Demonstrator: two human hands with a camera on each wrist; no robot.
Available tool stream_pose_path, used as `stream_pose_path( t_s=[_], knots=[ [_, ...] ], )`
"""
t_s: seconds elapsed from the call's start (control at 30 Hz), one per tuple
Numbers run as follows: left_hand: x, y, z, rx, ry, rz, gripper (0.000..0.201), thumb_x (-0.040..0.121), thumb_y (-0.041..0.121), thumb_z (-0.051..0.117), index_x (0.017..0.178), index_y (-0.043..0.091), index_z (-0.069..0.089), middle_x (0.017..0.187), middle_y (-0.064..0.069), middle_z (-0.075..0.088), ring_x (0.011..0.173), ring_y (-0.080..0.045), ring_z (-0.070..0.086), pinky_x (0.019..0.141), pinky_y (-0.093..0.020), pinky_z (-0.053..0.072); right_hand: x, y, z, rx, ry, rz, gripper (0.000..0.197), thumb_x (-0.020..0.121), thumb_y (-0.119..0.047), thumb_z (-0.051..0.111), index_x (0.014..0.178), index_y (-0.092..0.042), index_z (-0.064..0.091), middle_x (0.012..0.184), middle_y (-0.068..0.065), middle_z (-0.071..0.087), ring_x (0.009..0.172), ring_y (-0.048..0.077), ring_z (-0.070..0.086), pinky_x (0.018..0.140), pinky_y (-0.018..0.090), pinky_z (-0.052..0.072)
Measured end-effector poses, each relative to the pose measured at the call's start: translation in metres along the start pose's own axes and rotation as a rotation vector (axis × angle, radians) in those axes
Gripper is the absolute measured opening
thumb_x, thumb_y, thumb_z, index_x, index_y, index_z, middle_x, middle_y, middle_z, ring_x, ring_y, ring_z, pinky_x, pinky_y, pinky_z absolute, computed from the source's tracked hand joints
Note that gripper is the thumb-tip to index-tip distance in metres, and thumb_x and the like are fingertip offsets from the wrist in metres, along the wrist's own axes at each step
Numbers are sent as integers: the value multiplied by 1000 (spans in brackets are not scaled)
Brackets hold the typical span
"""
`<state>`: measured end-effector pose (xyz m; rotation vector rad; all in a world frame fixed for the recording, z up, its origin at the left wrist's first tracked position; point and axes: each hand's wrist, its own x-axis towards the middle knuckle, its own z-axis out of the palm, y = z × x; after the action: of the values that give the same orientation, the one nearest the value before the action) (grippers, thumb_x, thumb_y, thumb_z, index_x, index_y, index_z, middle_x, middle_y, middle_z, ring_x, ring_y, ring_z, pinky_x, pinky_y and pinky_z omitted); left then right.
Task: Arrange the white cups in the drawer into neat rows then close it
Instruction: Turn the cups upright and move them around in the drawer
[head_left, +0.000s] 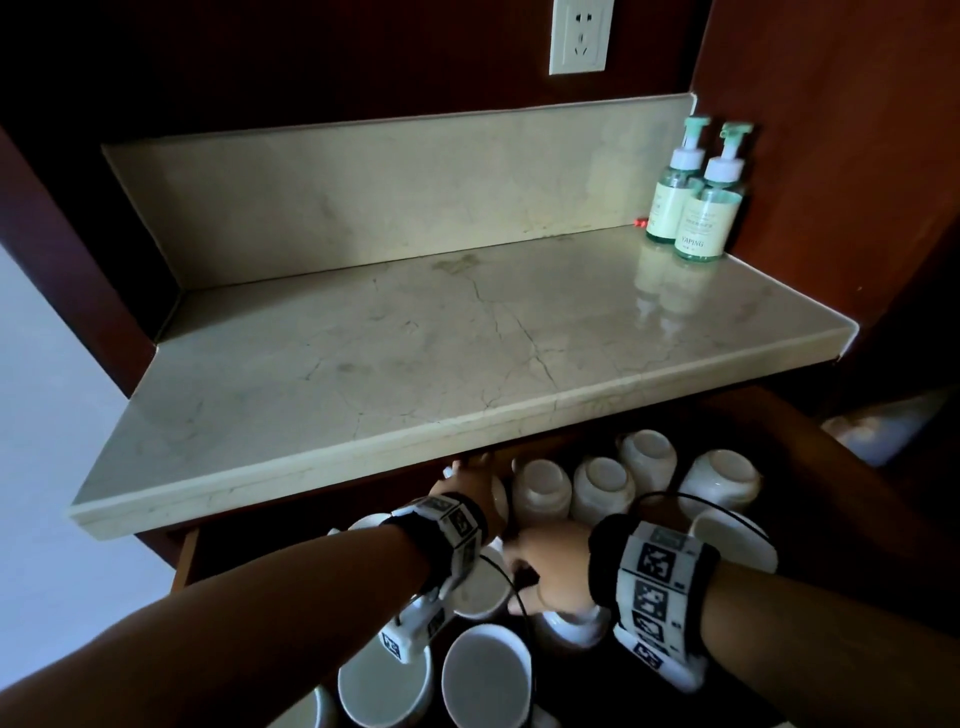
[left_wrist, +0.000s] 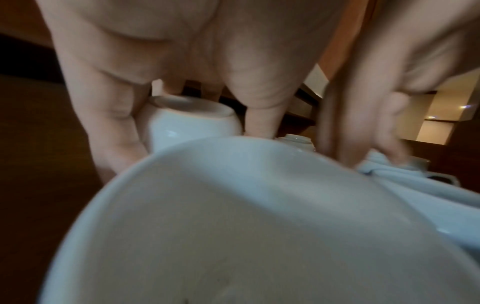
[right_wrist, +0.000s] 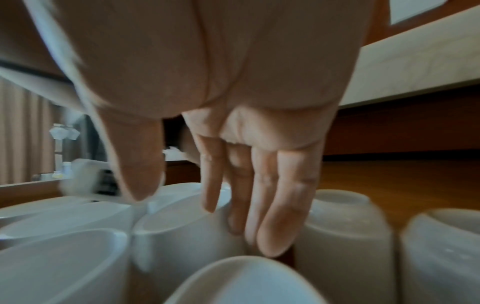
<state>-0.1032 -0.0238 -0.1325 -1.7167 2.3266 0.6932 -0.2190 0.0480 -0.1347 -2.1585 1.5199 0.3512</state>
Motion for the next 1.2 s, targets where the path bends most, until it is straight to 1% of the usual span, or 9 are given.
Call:
stream_pose_path(
  t_s=[0.1, 0.17, 0.27, 0.4, 0.57, 0.73, 0.97, 1.1, 1.2],
  knots=[
    [-4, 0, 1, -43, 12, -9, 91, 77, 38, 71, 149, 29, 16, 147, -11, 31, 127, -37, 48, 101, -40, 46, 9, 11, -3, 54, 91, 70, 22, 87, -36, 57, 89, -15, 61, 102, 11, 68, 96, 29, 63, 85, 36, 52],
    [-7, -3, 2, -44, 37, -2, 83, 80, 37, 66, 147, 31, 18, 147, -11, 31, 124, -38, 51, 98, -40, 47, 17, 17, -7, 123, 198, 123, 22, 84, -27, 58, 102, -15, 58, 112, 10, 63, 107, 30, 60, 90, 35, 49],
    [-14, -4, 3, -75, 89, 14, 68, 81, 39, 62, 139, 31, 27, 135, -10, 40, 115, -39, 58, 89, -39, 50, 27, 24, -11, 175, 292, 207, 49, 84, -22, 62, 129, -9, 47, 130, 14, 51, 122, 31, 49, 101, 37, 42],
    [-20, -7, 1, -87, 97, 21, 68, 78, 38, 68, 134, 31, 31, 132, -8, 41, 113, -39, 58, 88, -38, 49, 36, 18, -12, 117, 337, 195, 45, 75, -24, 66, 113, -14, 44, 121, 8, 58, 119, 28, 51, 103, 37, 40],
    [-20, -14, 3, -230, 134, -15, 77, 72, 41, 74, 135, 31, 30, 131, -6, 42, 115, -36, 57, 93, -39, 49, 44, 12, -12, 87, 336, 118, 62, 74, -23, 66, 130, -17, 40, 127, 2, 58, 120, 23, 54, 106, 36, 38],
    [-18, -17, 4, -384, 175, -27, 80, 70, 40, 76, 137, 29, 32, 131, -6, 45, 116, -30, 55, 97, -38, 48, 46, 12, -19, 191, 357, 101, 64, 69, -29, 67, 123, -28, 34, 108, -3, 67, 106, 21, 63, 92, 31, 46],
    [-15, -22, 9, -596, 214, -57, 63, 71, 39, 77, 119, 18, 41, 109, -1, 50, 91, -19, 51, 77, -27, 42, 45, 10, -24, 190, 304, 113, 67, 60, -33, 73, 109, -37, 28, 98, -11, 65, 97, 19, 65, 87, 38, 51],
    [-16, -24, 12, -637, 205, -38, 67, 70, 41, 77, 119, 19, 38, 114, -7, 55, 98, -24, 56, 80, -30, 46, 40, 7, -27, 190, 308, 98, 57, 57, -33, 72, 92, -37, 28, 87, -14, 57, 93, 20, 65, 86, 41, 52],
    [-17, -27, 11, -637, 162, 0, 78, 68, 47, 79, 125, 18, 34, 116, -5, 57, 106, -24, 58, 91, -36, 50, 34, 10, -28, 194, 310, 85, 63, 56, -33, 74, 103, -33, 32, 103, -10, 58, 98, 20, 63, 85, 39, 54]
  ],
)
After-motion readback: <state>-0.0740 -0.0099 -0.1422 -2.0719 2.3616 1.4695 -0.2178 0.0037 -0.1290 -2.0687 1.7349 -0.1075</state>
